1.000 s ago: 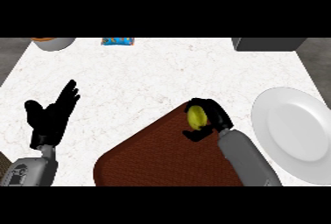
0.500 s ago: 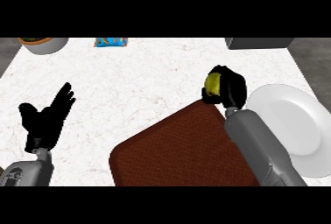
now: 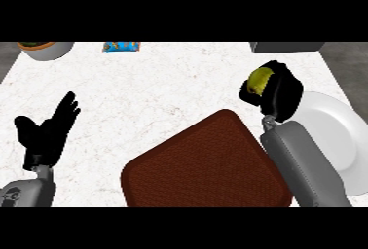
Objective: Pick the pear from the tray and place it in the plate
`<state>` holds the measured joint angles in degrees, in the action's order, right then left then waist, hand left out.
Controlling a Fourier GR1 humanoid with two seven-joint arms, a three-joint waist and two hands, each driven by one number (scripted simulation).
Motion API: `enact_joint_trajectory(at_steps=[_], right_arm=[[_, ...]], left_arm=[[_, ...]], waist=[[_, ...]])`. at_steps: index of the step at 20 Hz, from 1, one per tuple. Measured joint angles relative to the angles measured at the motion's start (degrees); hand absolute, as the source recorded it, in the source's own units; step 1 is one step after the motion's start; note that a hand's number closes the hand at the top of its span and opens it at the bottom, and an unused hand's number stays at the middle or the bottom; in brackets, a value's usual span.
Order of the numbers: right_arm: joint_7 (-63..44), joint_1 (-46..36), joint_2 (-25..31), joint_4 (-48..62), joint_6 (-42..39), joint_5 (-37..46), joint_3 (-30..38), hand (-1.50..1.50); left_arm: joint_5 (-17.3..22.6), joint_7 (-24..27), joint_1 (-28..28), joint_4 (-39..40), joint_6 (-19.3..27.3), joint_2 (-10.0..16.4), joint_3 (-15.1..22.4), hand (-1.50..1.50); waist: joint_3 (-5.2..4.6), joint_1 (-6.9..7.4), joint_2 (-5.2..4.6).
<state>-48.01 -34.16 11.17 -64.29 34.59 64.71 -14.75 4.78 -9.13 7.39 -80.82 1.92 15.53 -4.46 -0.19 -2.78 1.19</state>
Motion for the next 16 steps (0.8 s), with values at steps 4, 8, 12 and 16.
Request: enact_joint_trajectory(at_steps=[4, 8, 12, 16], right_arm=[[-3.7, 7.4, 3.4, -11.6, -2.1, 1.2, 2.2, 1.50], [-4.1, 14.9, 7.1, -19.0, -3.0, 0.1, 6.0, 1.50], [-0.7, 21.5, 11.0, -22.6, -3.1, -4.6, 10.2, 1.50], [3.8, 25.1, 13.8, -20.2, -5.1, -10.0, 13.4, 1.50]], left_arm=[[0.2, -0.1, 0.1, -0.2, -0.4, -0.4, 0.1, 0.00], [-0.4, -0.7, 0.0, -1.5, -0.6, -0.8, 0.7, 0.00], [-1.1, 0.7, 1.5, 0.9, -0.5, -1.6, 0.5, 0.00], [-2.0, 0.9, 1.2, 0.6, -0.3, -2.5, 1.2, 0.00]], waist=[[0.08, 0.58, -0.40], [0.14, 1.44, -0.74], [0.17, 1.85, -0.99], [0.19, 2.31, -1.11]])
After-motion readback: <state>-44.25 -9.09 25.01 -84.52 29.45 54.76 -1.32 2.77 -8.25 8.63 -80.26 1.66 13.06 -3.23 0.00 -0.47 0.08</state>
